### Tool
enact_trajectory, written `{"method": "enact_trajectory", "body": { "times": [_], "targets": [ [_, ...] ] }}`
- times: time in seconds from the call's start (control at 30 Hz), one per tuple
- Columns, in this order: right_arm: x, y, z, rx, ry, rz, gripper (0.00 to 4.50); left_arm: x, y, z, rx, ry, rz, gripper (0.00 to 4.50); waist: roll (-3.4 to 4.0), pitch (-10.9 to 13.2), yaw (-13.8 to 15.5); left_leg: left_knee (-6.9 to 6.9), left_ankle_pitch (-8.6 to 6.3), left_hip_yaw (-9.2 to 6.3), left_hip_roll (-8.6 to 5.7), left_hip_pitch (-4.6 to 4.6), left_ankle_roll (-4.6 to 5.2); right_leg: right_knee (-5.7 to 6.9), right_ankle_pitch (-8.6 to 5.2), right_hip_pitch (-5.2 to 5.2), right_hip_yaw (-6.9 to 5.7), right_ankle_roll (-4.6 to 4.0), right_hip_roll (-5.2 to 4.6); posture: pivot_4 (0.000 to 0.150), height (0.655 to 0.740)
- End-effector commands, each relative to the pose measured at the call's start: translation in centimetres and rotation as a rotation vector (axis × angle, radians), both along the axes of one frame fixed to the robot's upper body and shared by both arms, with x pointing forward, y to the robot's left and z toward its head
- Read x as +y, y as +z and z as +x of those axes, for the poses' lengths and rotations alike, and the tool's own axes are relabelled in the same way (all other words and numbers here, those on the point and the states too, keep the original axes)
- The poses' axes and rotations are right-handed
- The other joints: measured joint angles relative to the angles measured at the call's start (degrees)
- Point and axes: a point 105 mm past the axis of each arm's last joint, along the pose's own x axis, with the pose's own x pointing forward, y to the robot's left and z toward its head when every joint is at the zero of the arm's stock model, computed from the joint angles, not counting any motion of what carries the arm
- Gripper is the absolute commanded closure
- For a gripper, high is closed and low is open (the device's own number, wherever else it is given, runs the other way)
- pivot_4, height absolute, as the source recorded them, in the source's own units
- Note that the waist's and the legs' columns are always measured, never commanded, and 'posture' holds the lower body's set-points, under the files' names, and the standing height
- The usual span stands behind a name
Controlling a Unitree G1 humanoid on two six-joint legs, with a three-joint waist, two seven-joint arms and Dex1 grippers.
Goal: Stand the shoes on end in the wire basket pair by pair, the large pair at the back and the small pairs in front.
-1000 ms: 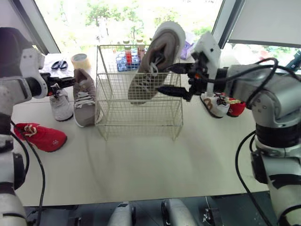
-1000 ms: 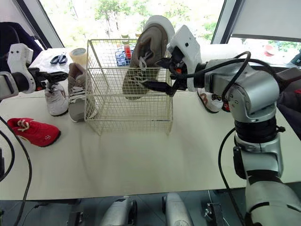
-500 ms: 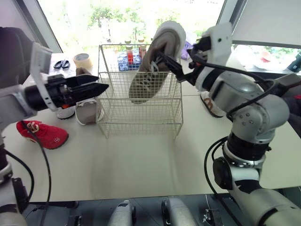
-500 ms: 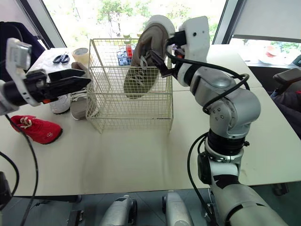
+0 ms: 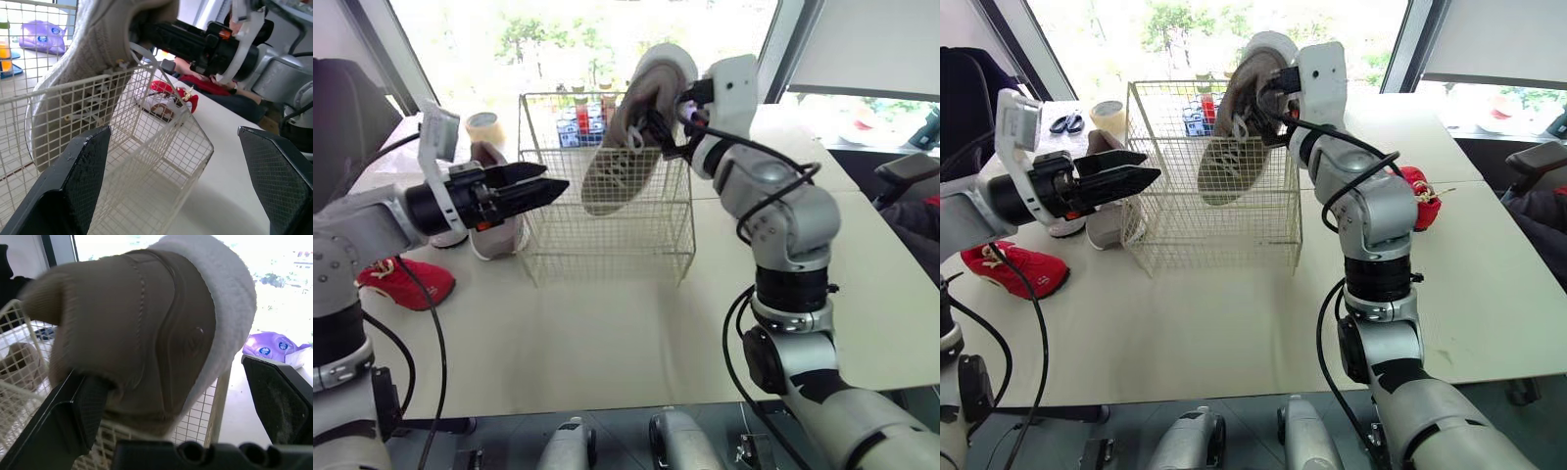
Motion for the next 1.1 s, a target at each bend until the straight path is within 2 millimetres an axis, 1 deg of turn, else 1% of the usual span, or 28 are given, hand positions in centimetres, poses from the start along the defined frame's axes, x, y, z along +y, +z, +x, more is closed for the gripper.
{"method": "enact_trajectory", "body": {
  "times": [0.03, 0.13, 0.17, 0.2, 0.23, 0.33, 0.4, 0.47, 0.6, 0.77, 0.87, 0.97, 1.1],
  "targets": [
    [0.4, 2.1, -0.5, -0.091, -0.007, -0.004, 0.01, -0.3, 0.6, -0.4, -0.049, -0.001, 0.005, 0.22, 0.00, 0.0, 0.0, 0.00, 0.00, 0.00, 0.00, 0.00, 0.00, -0.02, 0.00, 0.00, 0.00, 0.00, -0.01, 0.150, 0.7400],
    [-0.2, 2.1, -0.2, -0.107, -0.064, -0.049, 0.01, -0.3, 0.4, -0.2, -0.048, 0.010, -0.001, 0.22, 0.00, 0.0, -0.1, -0.01, 0.00, 0.00, 0.00, 0.00, 0.00, -0.03, 0.00, 0.00, 0.00, 0.00, 0.00, 0.150, 0.7400],
    [-0.4, 2.1, -0.1, -0.116, -0.079, -0.059, 0.54, -0.4, 0.3, -0.1, -0.047, 0.013, -0.001, 0.00, 0.00, 0.0, 0.0, -0.01, 0.00, -0.01, 0.01, 0.00, 0.00, -0.03, 0.00, 0.00, 0.00, 0.00, 0.00, 0.150, 0.7400],
    [-0.3, 2.4, -0.1, -0.130, -0.087, -0.068, 0.79, -0.5, 0.2, -0.1, -0.046, 0.014, -0.001, 0.00, 0.00, 0.0, 0.0, -0.01, 0.00, -0.01, 0.01, 0.01, 0.00, -0.02, 0.00, 0.00, 0.00, 0.00, 0.00, 0.150, 0.7400],
    [-0.1, 2.6, -0.2, -0.145, -0.089, -0.078, 1.15, -0.5, 0.1, -0.1, -0.043, 0.014, -0.002, 0.00, 0.00, 0.0, 0.0, -0.01, 0.00, -0.01, 0.01, 0.01, 0.00, -0.02, 0.00, 0.00, 0.00, 0.00, 0.00, 0.150, 0.7400],
    [0.8, 3.1, -0.5, -0.177, -0.081, -0.089, 2.63, -0.7, -0.2, 0.0, -0.038, 0.015, -0.003, 0.00, 0.00, 0.0, 0.0, -0.01, 0.00, 0.00, 0.01, 0.01, -0.01, -0.03, 0.00, 0.00, 0.00, -0.01, 0.00, 0.150, 0.7400],
    [1.2, 3.6, -0.9, -0.205, -0.079, -0.101, 3.40, -0.7, -0.3, 0.1, -0.036, 0.017, -0.005, 0.00, 0.00, 0.0, 0.0, -0.02, 0.00, 0.00, 0.01, 0.00, -0.01, -0.04, 0.00, 0.00, 0.00, 0.00, 0.00, 0.150, 0.7400],
    [1.4, 4.2, -1.3, -0.239, -0.087, -0.115, 3.40, -0.8, -0.4, 0.1, -0.034, 0.018, -0.007, 0.00, 0.00, 0.0, -0.1, -0.03, 0.00, -0.01, 0.01, -0.01, -0.01, -0.05, 0.00, -0.01, 0.00, -0.01, 0.00, 0.150, 0.7400],
    [1.6, 6.3, -2.5, -0.363, -0.113, -0.176, 3.40, -1.0, -0.8, 0.3, -0.026, 0.022, -0.003, 0.00, 0.01, 0.0, -0.1, -0.08, 0.00, 0.00, 0.01, -0.02, -0.01, -0.06, 0.00, -0.06, 0.01, -0.01, 0.01, 0.150, 0.7400],
    [1.3, 8.1, -3.5, -0.481, -0.143, -0.242, 3.40, -1.1, -2.0, 0.6, -0.009, 0.032, 0.035, 0.00, 0.01, 0.0, 0.0, -0.08, 0.01, 0.01, 0.01, -0.17, -0.02, -0.07, 0.00, -0.23, 0.01, -0.01, 0.00, 0.150, 0.7400],
    [1.5, 8.8, -4.1, -0.531, -0.134, -0.257, 3.40, -1.1, -2.7, 0.9, -0.001, 0.049, 0.062, 0.00, 0.01, 0.0, 0.0, -0.08, 0.01, 0.00, 0.00, -0.19, -0.02, -0.09, 0.00, -0.22, 0.01, -0.01, -0.01, 0.150, 0.7400],
    [1.5, 8.5, -3.9, -0.518, -0.127, -0.256, 3.40, -1.1, -3.1, 1.1, -0.001, 0.051, 0.073, 0.00, 0.01, 0.0, -0.1, -0.08, 0.01, 0.00, 0.01, -0.18, -0.02, -0.08, 0.00, -0.22, 0.01, -0.01, 0.00, 0.150, 0.7400],
    [1.9, 6.0, -2.8, -0.431, -0.104, -0.283, 3.40, -1.2, -2.9, 1.1, -0.009, 0.051, 0.071, 0.00, 0.01, 0.0, -0.1, -0.08, 0.02, 0.01, 0.03, -0.18, -0.03, -0.07, 0.01, -0.23, 0.01, -0.01, 0.01, 0.150, 0.7400]
  ]
}}
